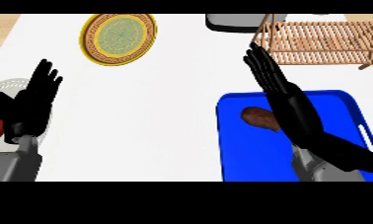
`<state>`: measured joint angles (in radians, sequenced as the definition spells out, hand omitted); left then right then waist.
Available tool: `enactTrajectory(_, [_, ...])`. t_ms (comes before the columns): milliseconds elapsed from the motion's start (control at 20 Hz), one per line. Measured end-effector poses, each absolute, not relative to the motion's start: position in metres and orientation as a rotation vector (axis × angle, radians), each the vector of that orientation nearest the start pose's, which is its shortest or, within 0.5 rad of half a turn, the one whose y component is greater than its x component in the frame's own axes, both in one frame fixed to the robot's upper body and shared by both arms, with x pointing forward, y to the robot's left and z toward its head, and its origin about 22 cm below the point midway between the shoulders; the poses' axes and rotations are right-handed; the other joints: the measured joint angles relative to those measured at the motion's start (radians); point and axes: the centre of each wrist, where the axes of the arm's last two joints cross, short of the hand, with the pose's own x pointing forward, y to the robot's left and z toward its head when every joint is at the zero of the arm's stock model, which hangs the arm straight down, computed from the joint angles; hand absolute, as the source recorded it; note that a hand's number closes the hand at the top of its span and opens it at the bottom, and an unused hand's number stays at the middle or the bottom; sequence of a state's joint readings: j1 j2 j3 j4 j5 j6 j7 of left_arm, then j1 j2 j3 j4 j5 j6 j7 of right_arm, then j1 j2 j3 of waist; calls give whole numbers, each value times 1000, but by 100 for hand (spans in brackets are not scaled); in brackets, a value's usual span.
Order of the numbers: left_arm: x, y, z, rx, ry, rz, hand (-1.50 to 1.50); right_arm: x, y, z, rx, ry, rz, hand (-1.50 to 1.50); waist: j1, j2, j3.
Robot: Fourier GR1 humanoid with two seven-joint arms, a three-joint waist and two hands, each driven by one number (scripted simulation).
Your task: Pick the lemon from the tray and place it in the tiered shelf
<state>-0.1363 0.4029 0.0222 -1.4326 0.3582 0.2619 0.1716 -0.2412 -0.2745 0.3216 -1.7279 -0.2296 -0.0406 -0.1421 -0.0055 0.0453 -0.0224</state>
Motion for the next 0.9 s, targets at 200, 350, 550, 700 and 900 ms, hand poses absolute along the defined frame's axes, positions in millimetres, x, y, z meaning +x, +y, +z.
enactTrajectory(200, [265,325,18,223,-1318,179,0,272,-254,91,244,-1989,411,150,-12,-26,16])
enactTrajectory(350, [255,325,3,207,-1240,152,0,271,-320,99,52,-1976,507,150,-37,-28,20])
enactTrajectory(550, [248,307,-13,140,-1178,110,0,259,-405,83,-157,-1790,530,-150,-23,-24,25])
enactTrajectory(700, [246,302,-18,111,-1164,78,0,244,-458,73,-144,-1750,530,-150,-3,-28,28])
enactTrajectory(900, [248,299,-19,96,-1155,51,0,228,-504,83,-114,-1713,627,-150,10,-34,29])
